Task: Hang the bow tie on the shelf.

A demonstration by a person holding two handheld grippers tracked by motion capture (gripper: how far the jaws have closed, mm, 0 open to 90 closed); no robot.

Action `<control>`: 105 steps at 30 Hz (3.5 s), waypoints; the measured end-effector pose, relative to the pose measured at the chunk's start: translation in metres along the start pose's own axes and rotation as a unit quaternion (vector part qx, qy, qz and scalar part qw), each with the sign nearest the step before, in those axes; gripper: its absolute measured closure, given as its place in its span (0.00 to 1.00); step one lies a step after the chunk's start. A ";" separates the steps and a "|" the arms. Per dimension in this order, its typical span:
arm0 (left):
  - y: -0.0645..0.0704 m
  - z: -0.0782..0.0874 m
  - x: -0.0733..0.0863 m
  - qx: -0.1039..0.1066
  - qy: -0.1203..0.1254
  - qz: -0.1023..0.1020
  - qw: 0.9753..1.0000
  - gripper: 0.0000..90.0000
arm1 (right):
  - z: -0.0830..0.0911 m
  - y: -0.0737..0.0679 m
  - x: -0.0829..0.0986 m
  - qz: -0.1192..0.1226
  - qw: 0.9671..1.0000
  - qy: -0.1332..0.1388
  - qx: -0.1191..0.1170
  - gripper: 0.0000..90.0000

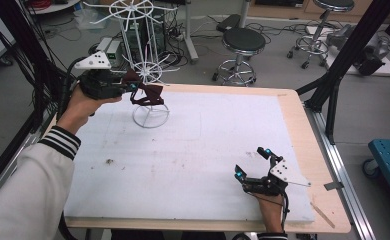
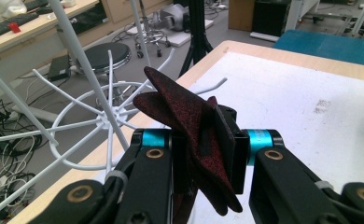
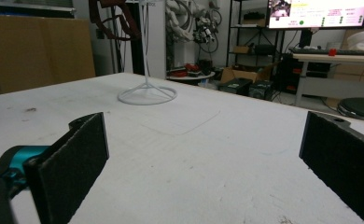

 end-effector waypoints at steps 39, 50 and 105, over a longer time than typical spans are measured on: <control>-0.002 -0.017 0.002 -0.070 -0.027 0.052 0.996 0.59 | 0.000 0.003 0.008 0.001 1.000 0.014 0.015 0.01; 0.007 -0.007 -0.003 -0.033 0.024 0.039 0.998 0.10 | 0.001 0.003 0.009 0.001 1.000 0.022 0.019 0.01; 0.112 0.087 0.220 -0.158 0.160 0.055 0.973 0.02 | 0.002 -0.002 0.010 0.021 0.999 0.025 0.027 0.01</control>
Point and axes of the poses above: each handheld gripper's, and its own axes: z roughly backward along the jaws, x roughly out of its underside, y roughly to its right, the point moved 3 cm from there along -z, roughly forward along the jaws, and after that the axes turned 8 degrees about -z, right-handed, at the moved point
